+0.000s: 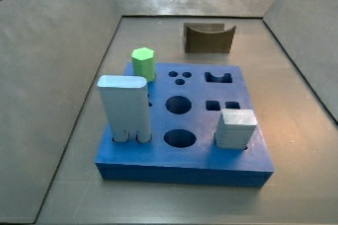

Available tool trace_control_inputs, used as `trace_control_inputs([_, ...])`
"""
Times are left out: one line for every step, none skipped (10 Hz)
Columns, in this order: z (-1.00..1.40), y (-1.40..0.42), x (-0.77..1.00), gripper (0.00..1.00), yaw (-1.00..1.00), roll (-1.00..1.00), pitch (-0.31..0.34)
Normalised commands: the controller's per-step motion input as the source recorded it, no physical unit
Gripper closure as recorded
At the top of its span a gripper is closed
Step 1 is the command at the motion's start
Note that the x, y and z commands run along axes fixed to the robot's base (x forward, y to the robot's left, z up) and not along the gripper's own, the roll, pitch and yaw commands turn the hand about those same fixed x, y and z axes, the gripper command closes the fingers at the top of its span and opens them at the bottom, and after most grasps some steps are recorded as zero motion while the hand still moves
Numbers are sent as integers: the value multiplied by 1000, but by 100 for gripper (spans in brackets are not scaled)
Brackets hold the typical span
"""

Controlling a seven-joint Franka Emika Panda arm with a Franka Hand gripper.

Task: Pick up the star object. Move up. Place the star object on the fixture. Regrasp the star object. Move to above the board. Insert the star object.
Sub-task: Move to above the board.

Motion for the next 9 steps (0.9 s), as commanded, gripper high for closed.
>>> trace_control_inputs([-52,-1000,-482,100,-75,-1000,-14])
trace_control_inputs([-31,-1000,-513,100,-78,-1000,-15])
trace_control_inputs([-38,-898,-492,100,-79,-1000,-14])
trace_control_inputs([-33,-677,-389,100,-78,-1000,-13])
trace_control_inputs([-7,-310,-222,100,-80,-1000,-9])
trace_control_inputs([-8,-157,-145,100,-78,-1000,-9])
trace_control_inputs([-1,-59,-112,100,-76,-1000,-13])
trace_control_inputs([0,-32,-99,100,-76,-1000,-21])
trace_control_inputs([-1,9,-84,100,-69,-1000,-29])
